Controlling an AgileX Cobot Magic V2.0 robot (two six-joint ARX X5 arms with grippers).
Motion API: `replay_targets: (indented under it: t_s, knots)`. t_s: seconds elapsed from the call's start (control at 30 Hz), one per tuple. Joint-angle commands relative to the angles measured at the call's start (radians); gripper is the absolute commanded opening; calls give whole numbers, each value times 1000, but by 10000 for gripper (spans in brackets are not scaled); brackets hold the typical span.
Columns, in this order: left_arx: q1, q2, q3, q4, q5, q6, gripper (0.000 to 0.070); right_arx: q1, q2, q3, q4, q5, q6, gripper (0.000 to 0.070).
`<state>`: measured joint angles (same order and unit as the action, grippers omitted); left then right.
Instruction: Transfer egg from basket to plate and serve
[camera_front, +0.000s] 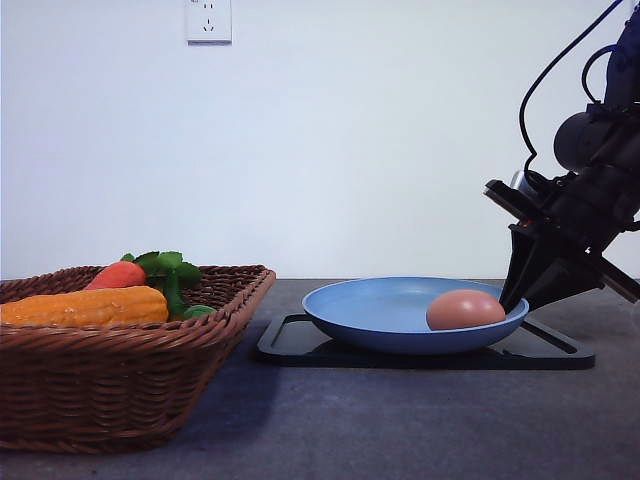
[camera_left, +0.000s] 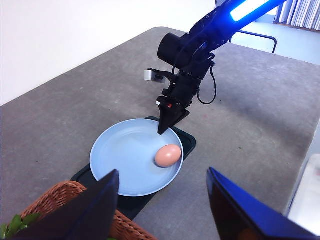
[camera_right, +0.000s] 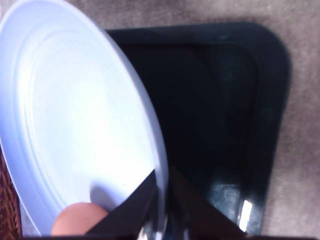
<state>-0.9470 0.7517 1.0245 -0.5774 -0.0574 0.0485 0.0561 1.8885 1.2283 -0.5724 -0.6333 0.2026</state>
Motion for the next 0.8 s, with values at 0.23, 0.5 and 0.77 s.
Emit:
replay_targets:
  t_s: [0.23, 0.5, 0.77]
  knots:
    - [-8, 6, 17, 7, -7, -15, 359, -1, 23, 24, -4, 14, 14, 117]
    - [-8, 6, 17, 5, -7, -17, 359, -16, 18, 39, -4, 10, 6, 188]
    - [-8, 6, 17, 24, -8, -17, 358, -94, -33, 143, -136, 9, -50, 188]
